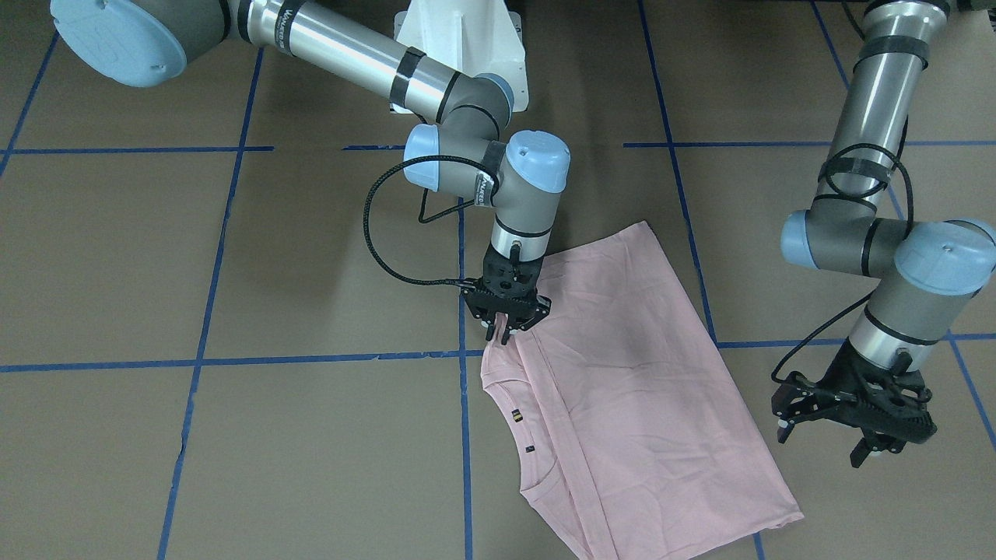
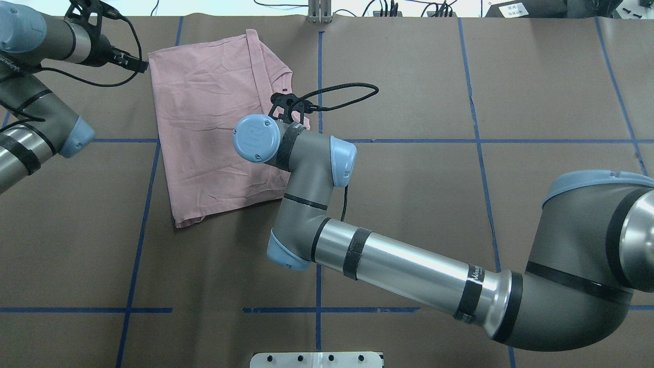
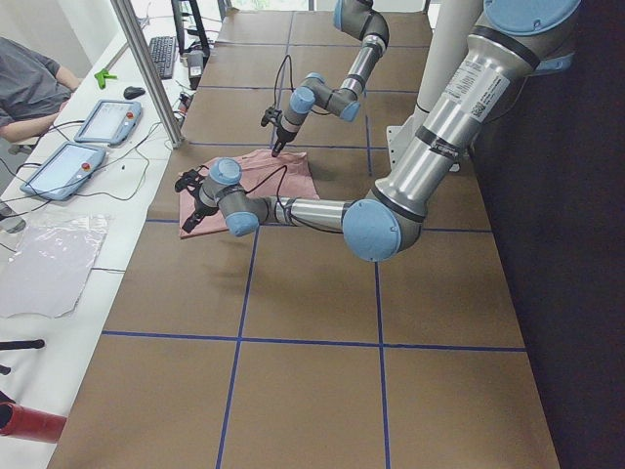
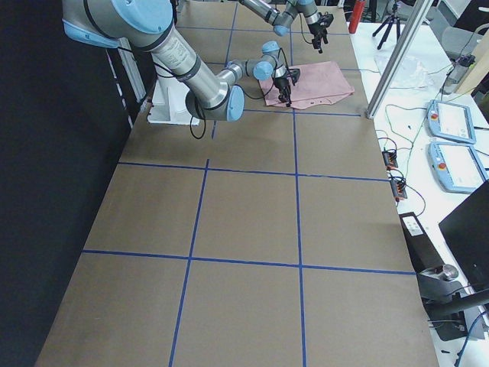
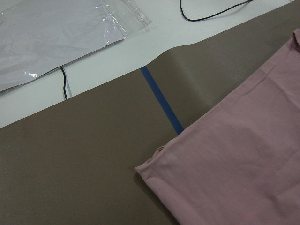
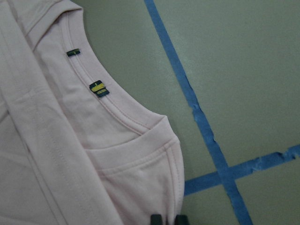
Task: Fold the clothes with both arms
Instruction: 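Move the right gripper onto the shirt near the collar label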
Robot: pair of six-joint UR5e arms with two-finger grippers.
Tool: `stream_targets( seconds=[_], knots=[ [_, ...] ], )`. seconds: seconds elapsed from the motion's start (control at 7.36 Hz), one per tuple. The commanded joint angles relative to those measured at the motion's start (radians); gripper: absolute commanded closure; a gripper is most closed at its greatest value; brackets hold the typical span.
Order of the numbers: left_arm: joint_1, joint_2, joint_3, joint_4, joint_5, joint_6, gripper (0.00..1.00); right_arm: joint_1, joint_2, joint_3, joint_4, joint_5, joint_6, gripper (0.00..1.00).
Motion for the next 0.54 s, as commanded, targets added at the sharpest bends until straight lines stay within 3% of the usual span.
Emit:
stream_targets(
  seconds=[0.0,0.14,0.41],
  knots=[
    [0.0,0.003,-0.012,-0.001,0.0,-0.002,0.0,0.001,0.001,0.035,-0.032,0.001,-0.001,1.0],
    [0.0,0.009,-0.024,-0.001,0.0,-0.003,0.0,0.001,-0.008,0.099,-0.095,0.004,0.0,1.0],
    [0.0,0.023,-0.052,-0.001,0.0,-0.005,0.0,-0.002,-0.108,0.318,-0.202,0.004,0.005,1.0]
  ],
)
